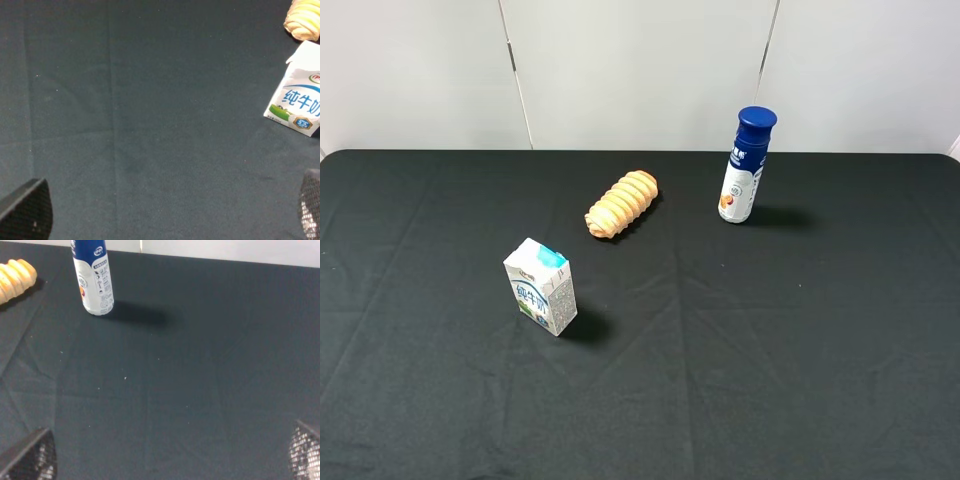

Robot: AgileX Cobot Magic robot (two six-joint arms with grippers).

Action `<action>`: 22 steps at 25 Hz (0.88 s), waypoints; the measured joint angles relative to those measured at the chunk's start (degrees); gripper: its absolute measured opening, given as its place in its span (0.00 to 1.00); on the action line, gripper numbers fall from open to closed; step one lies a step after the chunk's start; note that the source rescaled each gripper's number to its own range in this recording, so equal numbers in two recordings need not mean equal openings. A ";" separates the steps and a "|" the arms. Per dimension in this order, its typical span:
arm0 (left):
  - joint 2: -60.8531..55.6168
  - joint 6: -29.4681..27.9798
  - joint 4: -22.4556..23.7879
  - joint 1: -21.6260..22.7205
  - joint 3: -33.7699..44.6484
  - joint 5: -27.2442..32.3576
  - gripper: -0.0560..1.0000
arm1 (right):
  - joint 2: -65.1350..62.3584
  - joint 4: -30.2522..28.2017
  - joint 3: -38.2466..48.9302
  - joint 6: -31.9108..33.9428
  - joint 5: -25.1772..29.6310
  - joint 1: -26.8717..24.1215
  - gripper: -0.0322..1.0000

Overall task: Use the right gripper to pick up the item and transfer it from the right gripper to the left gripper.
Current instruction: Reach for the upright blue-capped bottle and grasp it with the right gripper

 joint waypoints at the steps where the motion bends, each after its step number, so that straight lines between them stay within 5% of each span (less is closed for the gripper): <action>1: 0.00 -0.07 0.00 0.00 0.00 0.00 0.97 | 0.00 0.00 0.00 0.00 0.00 0.00 1.00; 22: 0.00 -0.07 0.00 0.00 0.00 -0.06 0.97 | 0.00 0.00 0.00 0.00 0.00 0.00 1.00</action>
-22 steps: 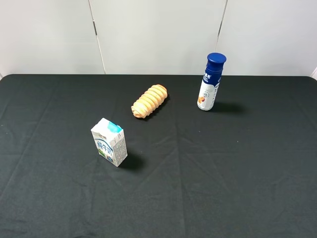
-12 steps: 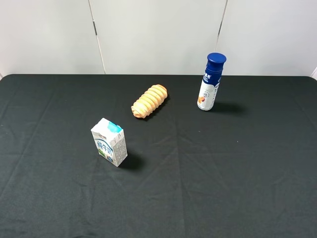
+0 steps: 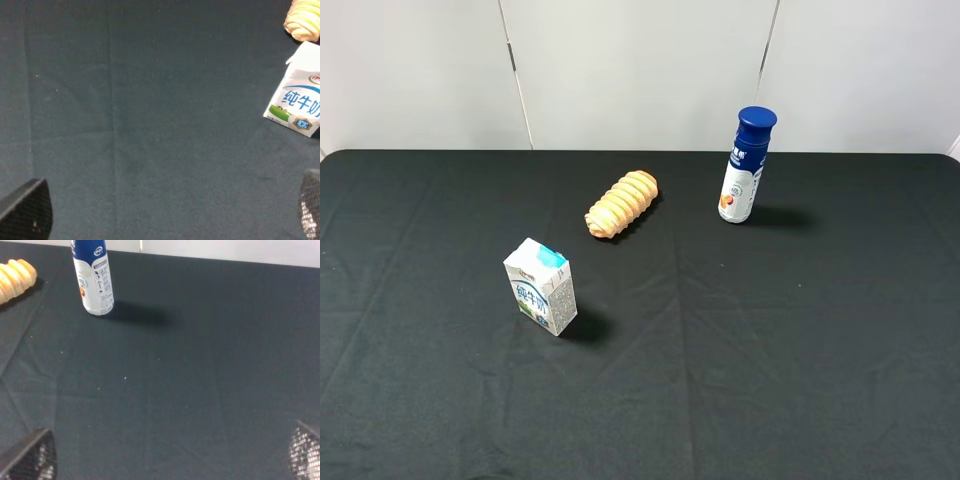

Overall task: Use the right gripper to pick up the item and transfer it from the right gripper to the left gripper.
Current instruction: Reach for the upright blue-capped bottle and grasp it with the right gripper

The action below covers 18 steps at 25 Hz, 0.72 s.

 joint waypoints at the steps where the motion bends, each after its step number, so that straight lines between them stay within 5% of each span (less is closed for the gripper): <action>1: 0.00 0.00 0.00 0.00 0.00 0.00 0.97 | 0.00 0.00 0.00 0.00 0.00 0.00 1.00; 18: 0.00 0.00 0.00 0.00 0.00 0.00 0.97 | 0.00 0.00 0.00 0.00 0.00 0.00 1.00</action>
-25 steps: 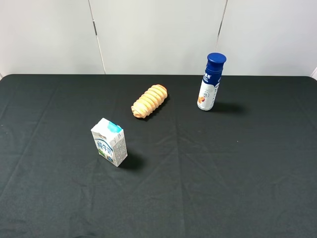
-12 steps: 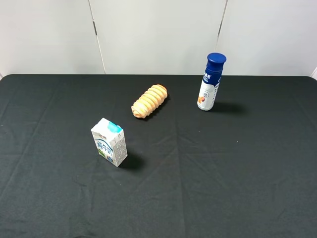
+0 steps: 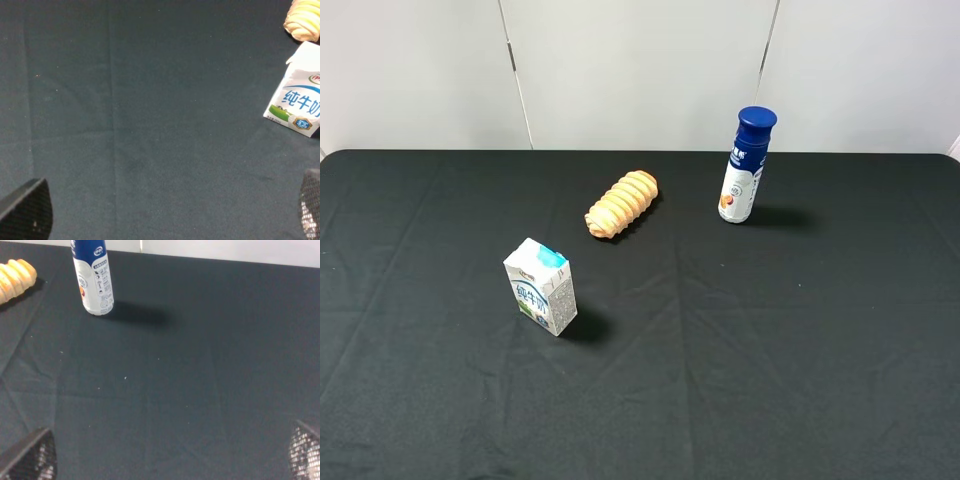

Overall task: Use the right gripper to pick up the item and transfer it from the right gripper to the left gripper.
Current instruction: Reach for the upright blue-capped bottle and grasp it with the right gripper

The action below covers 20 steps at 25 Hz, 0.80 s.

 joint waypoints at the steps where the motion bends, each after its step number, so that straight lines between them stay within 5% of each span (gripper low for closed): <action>1: 0.00 0.00 0.00 0.00 0.00 0.00 0.97 | 0.00 0.00 0.00 0.00 0.00 0.00 1.00; 20: 0.00 0.00 0.00 0.00 0.00 0.00 0.97 | 0.00 0.00 -0.14 0.00 0.00 0.00 1.00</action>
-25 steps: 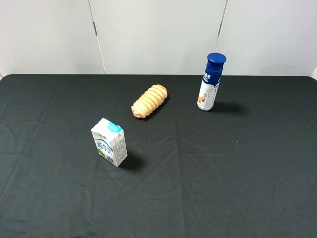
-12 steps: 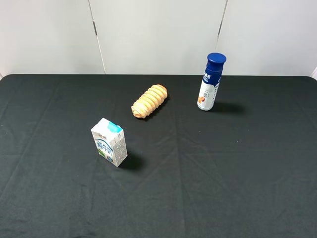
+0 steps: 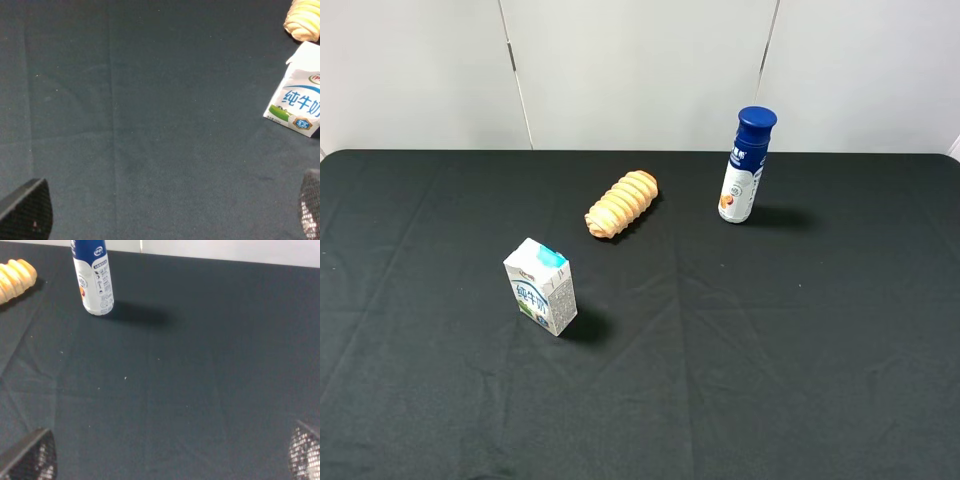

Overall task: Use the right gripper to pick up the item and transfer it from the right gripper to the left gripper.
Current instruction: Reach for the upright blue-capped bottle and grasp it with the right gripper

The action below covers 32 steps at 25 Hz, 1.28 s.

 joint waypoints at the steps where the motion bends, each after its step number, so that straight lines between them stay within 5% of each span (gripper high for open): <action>1: 0.00 0.00 0.00 0.00 0.00 0.00 0.97 | 0.00 0.05 -0.30 0.18 0.00 0.00 1.00; 22: 0.00 0.00 0.00 0.00 0.00 0.06 0.97 | 43.00 0.11 -30.30 -1.25 3.61 0.18 1.00; 32: 0.00 0.00 0.00 0.00 0.00 0.06 0.97 | 62.12 -0.02 -42.08 -1.95 7.48 8.68 1.00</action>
